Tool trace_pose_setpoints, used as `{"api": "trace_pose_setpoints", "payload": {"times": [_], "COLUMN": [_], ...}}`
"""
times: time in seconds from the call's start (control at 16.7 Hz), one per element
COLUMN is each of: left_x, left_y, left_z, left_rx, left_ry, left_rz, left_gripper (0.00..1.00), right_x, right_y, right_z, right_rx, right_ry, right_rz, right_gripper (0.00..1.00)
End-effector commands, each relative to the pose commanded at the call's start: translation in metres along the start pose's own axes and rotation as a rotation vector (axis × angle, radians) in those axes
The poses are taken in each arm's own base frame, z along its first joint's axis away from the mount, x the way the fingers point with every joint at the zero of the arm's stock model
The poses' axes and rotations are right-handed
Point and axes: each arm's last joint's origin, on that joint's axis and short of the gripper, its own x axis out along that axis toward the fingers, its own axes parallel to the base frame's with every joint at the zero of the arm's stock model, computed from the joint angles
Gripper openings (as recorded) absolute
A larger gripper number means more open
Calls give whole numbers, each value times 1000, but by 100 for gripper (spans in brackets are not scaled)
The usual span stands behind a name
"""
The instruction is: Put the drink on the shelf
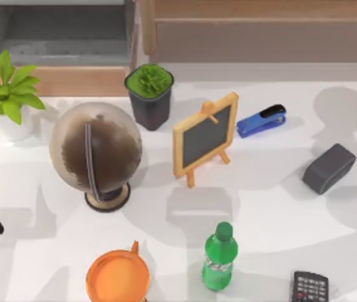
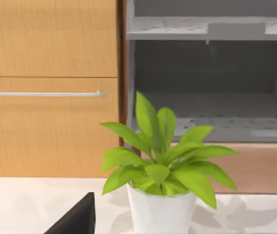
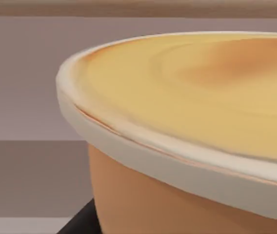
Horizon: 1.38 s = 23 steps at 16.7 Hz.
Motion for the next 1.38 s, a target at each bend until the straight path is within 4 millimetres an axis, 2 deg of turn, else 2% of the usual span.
{"api": "trace_pose_setpoints", "payload": {"times": [0.9,1.08,1.38], "left_x": [0,0,0], "left_y": [0,0,0], "left_z": [0,0,0], "left_rx": [0,0,0], "left_ry": [0,0,0], "left_rz": [0,0,0], "left_gripper": [100,100,100], "right_x": [0,0,-7], "right_y": [-1,-10,-44], "right_z": [9,28,66], "right_rx": [3,-10,-24], "right_ry": [-1,-62,-113], "right_rz": [-2,-25,-121], "right_gripper": [0,0,0]}}
